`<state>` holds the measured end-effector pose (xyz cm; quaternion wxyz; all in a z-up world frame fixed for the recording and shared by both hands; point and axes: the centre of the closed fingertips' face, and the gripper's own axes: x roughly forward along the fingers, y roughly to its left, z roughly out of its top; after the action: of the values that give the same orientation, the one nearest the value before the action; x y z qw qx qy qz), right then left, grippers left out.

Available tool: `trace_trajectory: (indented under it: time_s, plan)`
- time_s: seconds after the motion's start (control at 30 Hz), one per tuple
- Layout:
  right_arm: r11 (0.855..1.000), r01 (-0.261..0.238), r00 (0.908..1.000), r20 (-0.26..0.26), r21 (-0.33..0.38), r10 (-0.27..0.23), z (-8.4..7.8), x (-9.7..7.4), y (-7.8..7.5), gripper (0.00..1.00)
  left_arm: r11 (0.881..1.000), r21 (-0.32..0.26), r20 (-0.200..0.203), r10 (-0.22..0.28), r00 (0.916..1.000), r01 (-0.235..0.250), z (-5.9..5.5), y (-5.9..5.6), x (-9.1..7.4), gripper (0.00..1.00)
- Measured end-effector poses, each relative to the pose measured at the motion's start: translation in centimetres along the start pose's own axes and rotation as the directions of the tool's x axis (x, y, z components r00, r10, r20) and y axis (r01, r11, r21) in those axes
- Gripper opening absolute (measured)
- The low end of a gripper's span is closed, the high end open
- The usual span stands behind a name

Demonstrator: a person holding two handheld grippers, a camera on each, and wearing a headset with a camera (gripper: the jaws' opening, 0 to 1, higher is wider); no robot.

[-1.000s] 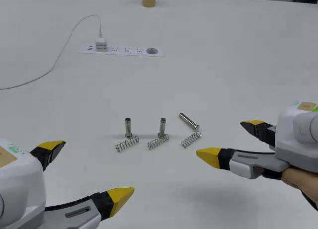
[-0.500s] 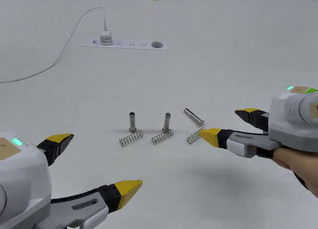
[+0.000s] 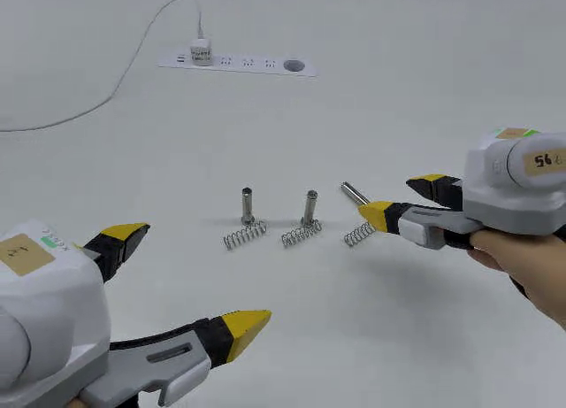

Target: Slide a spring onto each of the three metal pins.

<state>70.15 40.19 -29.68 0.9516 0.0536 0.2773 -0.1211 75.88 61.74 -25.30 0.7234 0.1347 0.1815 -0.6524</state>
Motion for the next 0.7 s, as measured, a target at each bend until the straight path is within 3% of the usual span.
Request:
trace_trajectory:
  time_s: [0.4,0.7]
  plan:
    - [1.0,-0.02,0.9998,-0.001,-0.011,0.02,0.3,2.6,0.0,0.33,1.0,0.008,-0.006,0.002,1.0,-0.002,-0.2,0.0,0.4,0.86]
    - [1.0,-0.027,0.9995,-0.014,-0.004,0.027,0.2,4.6,-0.1,0.28,1.0,0.011,-0.007,-0.002,1.0,0.002,-0.3,0.0,0.6,0.85]
